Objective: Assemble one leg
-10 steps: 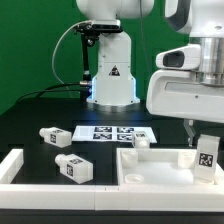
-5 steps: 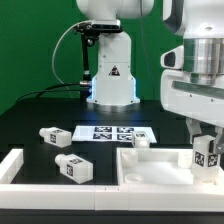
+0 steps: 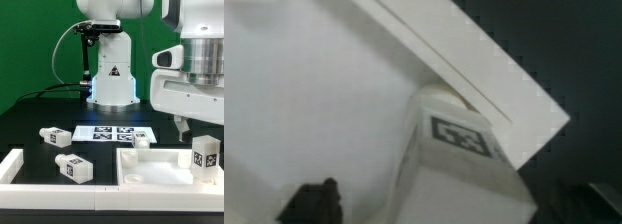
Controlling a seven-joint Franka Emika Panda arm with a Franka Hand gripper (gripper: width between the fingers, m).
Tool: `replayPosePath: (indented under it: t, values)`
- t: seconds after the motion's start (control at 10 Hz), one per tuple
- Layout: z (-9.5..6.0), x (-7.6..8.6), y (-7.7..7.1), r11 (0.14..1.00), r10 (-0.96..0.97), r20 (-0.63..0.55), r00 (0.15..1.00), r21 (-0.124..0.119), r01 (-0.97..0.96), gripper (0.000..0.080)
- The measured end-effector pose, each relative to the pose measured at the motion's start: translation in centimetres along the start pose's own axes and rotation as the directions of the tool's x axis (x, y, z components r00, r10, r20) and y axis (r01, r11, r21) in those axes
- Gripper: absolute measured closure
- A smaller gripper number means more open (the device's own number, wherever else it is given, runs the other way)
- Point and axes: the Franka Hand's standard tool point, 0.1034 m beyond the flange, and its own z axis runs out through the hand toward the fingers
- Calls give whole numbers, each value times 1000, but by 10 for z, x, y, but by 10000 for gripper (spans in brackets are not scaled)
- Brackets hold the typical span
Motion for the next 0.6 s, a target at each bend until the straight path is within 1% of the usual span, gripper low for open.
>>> replayPosePath:
  t: [0.1,0.4,0.5,0.6]
  values:
    - [0,-3,-3,1000,-30,-9,1000,8,30,161]
    - [1,-2,0,973,-231,-9,973,4,231,152]
    - [1,-1,0,937,-348,-14,937,-3,348,151]
    - [0,-1,-2,854,-521,-21,854,-8,520,151]
